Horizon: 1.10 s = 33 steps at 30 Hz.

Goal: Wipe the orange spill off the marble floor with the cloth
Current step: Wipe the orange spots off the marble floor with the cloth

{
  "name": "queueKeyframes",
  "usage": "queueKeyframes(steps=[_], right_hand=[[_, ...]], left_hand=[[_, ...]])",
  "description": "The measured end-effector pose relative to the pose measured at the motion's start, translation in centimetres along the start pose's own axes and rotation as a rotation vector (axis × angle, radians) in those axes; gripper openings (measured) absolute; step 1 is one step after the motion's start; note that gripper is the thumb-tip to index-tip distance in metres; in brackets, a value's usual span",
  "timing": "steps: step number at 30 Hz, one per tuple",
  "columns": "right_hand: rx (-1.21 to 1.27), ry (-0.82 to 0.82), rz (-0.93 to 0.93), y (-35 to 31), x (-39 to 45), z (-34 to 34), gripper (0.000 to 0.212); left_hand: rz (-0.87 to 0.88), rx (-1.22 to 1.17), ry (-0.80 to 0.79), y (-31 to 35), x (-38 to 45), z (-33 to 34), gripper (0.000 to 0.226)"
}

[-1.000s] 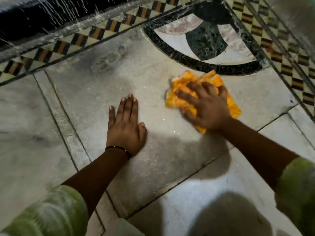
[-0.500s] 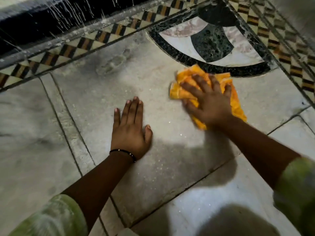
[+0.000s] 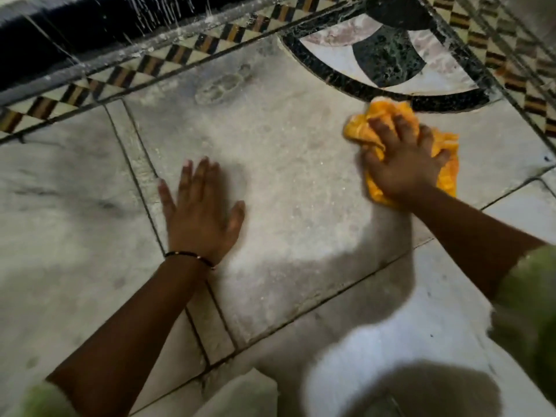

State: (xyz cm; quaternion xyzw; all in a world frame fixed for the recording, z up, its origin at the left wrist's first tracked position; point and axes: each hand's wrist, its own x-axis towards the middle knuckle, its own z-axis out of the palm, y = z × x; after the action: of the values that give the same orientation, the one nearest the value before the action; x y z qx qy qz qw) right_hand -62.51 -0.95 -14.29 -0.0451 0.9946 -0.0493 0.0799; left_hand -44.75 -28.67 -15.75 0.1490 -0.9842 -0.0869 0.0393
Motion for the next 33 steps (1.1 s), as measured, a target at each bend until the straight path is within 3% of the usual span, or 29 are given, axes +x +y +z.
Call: queueKeyframes(steps=[2, 4, 7, 9, 11, 15, 19, 23, 25, 27, 28, 30, 33], right_hand=[[0.067, 0.002, 0.167, -3.1, 3.1, -0.1, 0.062], [0.070, -0.023, 0.184, -7.7, 4.4, 0.2, 0.061], [0.012, -0.011, -0.086, -12.3, 0.8, 1.8, 0.059], [-0.026, 0.045, -0.264, -11.2, -3.8, 2.4, 0.059], [-0.063, 0.061, -0.316, -7.6, -6.8, 2.5, 0.059], [0.004, 0.038, -0.116, -3.7, -1.4, 0.8, 0.055], [0.080, 0.004, 0.065, -9.4, 5.9, 0.3, 0.054], [-0.037, 0.013, -0.388, -13.8, 0.8, 2.3, 0.055], [-0.090, 0.056, -0.618, -11.4, -3.0, 2.6, 0.057], [-0.112, 0.051, -0.688, -6.7, -4.9, 2.1, 0.058], [-0.127, 0.057, -0.634, -4.3, -4.7, 1.7, 0.058], [-0.098, 0.087, -0.348, -1.7, -2.4, 0.9, 0.055], [0.077, 0.064, 0.100, -4.9, 3.7, 0.1, 0.052]], left_hand=[[-0.098, 0.011, -0.041, -2.3, -0.6, -0.2, 0.084], [-0.131, 0.016, -0.101, -3.1, -0.7, 0.2, 0.089], [-0.107, 0.052, -0.146, -2.8, -0.7, 0.6, 0.091], [-0.105, 0.054, -0.151, -2.8, -0.8, 0.5, 0.092], [-0.111, 0.036, -0.146, -3.1, -0.6, 0.5, 0.092], [-0.101, 0.015, -0.142, -3.0, -0.7, 0.4, 0.092], [-0.093, 0.007, -0.146, -3.2, -0.6, 0.4, 0.092], [-0.082, 0.006, -0.151, -3.2, -0.5, 0.3, 0.091], [-0.066, -0.001, -0.145, -3.2, -0.6, 0.3, 0.091], [-0.060, -0.008, -0.131, -3.3, -0.7, 0.2, 0.091], [-0.057, -0.012, -0.125, -3.3, -0.7, 0.3, 0.091], [-0.059, -0.014, -0.116, -3.2, -0.6, 0.4, 0.092], [-0.060, 0.003, -0.107, -3.2, -0.6, 0.5, 0.093]])
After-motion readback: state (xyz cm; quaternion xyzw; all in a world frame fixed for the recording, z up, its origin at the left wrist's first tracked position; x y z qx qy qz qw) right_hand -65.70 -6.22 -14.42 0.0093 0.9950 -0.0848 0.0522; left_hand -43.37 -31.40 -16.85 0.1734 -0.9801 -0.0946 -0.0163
